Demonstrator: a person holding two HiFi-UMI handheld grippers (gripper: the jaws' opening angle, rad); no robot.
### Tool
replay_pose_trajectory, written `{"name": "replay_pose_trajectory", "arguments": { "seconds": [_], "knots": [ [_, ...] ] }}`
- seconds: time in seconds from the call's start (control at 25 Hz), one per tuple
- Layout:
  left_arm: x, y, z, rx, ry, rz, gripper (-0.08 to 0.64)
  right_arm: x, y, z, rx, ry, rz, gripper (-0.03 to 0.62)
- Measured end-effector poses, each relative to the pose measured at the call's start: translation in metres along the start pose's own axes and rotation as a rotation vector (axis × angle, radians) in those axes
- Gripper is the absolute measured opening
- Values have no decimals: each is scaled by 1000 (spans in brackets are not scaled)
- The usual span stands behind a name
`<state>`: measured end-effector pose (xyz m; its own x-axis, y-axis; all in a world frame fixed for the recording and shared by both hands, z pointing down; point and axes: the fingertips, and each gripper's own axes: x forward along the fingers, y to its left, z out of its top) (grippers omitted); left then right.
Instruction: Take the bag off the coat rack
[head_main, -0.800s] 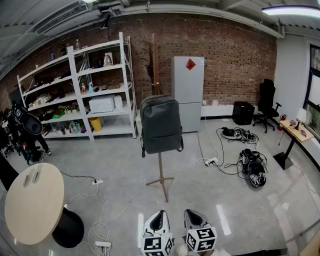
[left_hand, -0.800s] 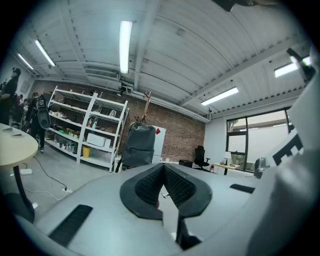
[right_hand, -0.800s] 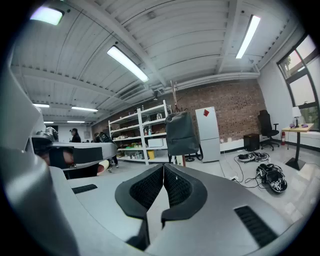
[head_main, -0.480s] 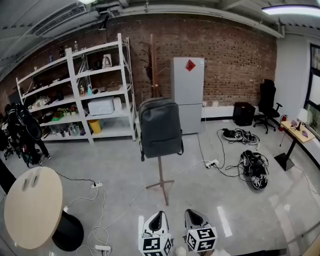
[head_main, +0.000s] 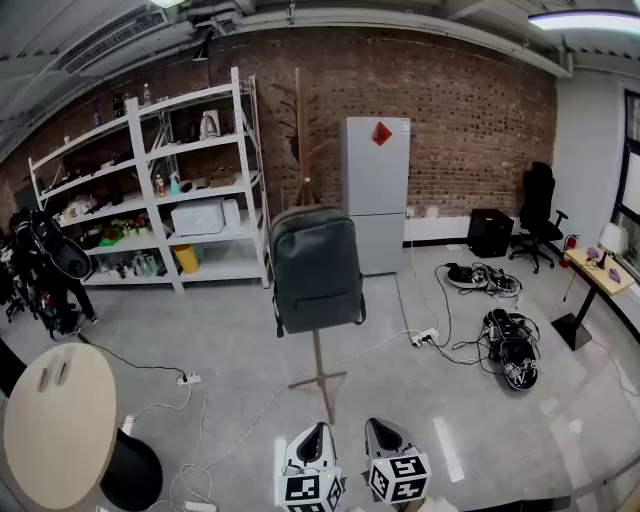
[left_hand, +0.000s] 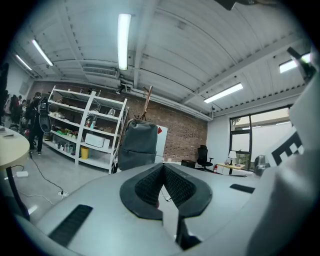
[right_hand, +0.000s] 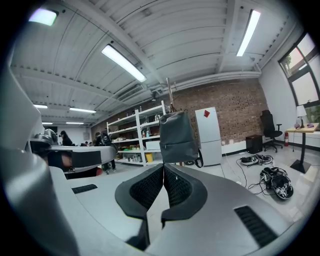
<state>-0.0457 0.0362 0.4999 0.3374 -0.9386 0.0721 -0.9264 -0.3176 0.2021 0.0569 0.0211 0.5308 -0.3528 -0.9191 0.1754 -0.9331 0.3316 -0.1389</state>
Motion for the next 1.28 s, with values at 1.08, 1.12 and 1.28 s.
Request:
{"name": "replay_pose_trajectory", "arguments": {
  "seconds": [1.08, 1.12, 1.28],
  "knots": [
    [133, 10, 10, 40, 26, 74, 2, 118, -69, 20, 30, 36, 92, 12],
    [135, 11, 10, 42, 25, 76, 2, 119, -69, 19, 30, 37, 94, 12],
    [144, 13, 15, 54, 16, 75, 2, 124, -73, 17, 35, 46, 91, 12]
  ]
}}
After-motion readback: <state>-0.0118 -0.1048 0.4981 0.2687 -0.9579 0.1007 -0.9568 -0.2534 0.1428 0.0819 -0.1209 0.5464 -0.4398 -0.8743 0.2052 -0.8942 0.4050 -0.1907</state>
